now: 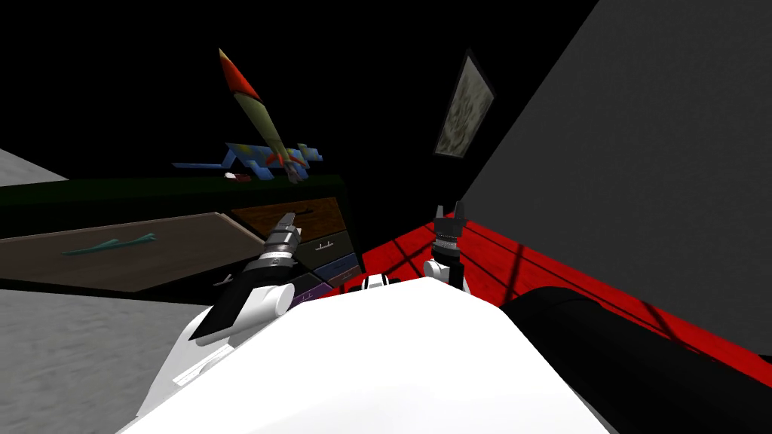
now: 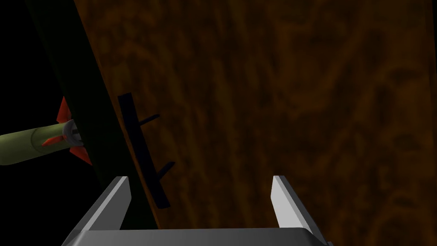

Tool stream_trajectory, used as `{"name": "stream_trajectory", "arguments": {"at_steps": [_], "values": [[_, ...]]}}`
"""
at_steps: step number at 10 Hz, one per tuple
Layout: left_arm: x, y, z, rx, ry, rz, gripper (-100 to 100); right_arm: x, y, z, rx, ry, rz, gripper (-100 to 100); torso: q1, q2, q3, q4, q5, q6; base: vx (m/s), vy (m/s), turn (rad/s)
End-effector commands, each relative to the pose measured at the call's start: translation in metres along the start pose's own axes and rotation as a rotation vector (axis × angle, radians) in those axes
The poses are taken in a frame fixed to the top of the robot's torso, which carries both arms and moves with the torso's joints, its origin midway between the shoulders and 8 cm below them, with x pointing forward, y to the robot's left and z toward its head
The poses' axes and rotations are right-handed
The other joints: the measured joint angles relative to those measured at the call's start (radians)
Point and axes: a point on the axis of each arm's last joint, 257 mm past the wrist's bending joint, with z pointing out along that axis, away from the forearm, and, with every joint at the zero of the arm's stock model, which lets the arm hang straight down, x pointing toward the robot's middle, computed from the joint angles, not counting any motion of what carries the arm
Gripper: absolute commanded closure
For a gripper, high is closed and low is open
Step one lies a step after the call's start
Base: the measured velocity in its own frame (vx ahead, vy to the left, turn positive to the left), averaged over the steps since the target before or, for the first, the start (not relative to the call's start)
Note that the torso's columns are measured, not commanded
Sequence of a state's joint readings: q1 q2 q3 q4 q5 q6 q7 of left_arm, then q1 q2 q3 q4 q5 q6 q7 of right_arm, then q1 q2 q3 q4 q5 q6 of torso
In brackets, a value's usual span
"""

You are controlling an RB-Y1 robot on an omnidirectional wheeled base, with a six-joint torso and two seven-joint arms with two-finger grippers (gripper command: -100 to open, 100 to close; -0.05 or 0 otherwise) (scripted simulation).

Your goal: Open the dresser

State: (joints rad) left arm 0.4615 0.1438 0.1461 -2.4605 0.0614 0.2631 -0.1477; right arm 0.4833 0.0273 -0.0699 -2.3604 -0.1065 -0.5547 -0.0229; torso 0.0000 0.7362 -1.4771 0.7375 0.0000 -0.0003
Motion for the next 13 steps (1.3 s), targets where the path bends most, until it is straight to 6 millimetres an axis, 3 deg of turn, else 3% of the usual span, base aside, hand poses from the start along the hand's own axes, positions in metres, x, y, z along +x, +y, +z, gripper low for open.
{"name": "stream_trajectory", "arguments": {"at_steps": [1,2,3,10,11,13], "values": [[-0.014,0.013,0.020,-0.020,-0.031,0.016,-100,0.000,0.000,0.000,0.000,0.000,0.000,0,0.000,0.000,0.000,0.000,0.000,0.000,-0.089,-0.025,-0.176],[-0.013,0.007,0.024,-0.005,-0.031,0.012,-100,0.000,0.000,0.000,0.000,0.000,0.000,0,-0.001,0.002,0.001,0.000,0.000,0.001,-0.072,-0.015,-0.060],[-0.021,0.016,0.032,-0.024,-0.048,0.018,-100,0.000,0.000,0.000,0.000,0.000,0.000,0,0.000,0.001,0.001,0.000,0.000,0.000,-0.077,-0.011,-0.108],[-0.046,0.017,0.068,-0.026,-0.100,0.013,-100,0.000,0.000,0.000,0.000,0.000,0.000,0,0.001,0.000,-0.001,0.000,0.000,0.001,-0.063,-0.015,-0.074],[-0.055,0.025,0.075,-0.046,-0.118,0.012,-100,0.000,0.000,0.000,0.000,0.000,0.000,0,0.001,-0.001,-0.001,0.000,0.000,0.001,-0.074,-0.019,-0.109],[-0.053,0.022,0.076,-0.041,-0.115,0.009,-100,0.000,0.000,0.000,0.000,0.000,0.000,0,0.002,-0.003,-0.002,0.000,0.000,0.001,-0.043,-0.008,-0.037]]}}
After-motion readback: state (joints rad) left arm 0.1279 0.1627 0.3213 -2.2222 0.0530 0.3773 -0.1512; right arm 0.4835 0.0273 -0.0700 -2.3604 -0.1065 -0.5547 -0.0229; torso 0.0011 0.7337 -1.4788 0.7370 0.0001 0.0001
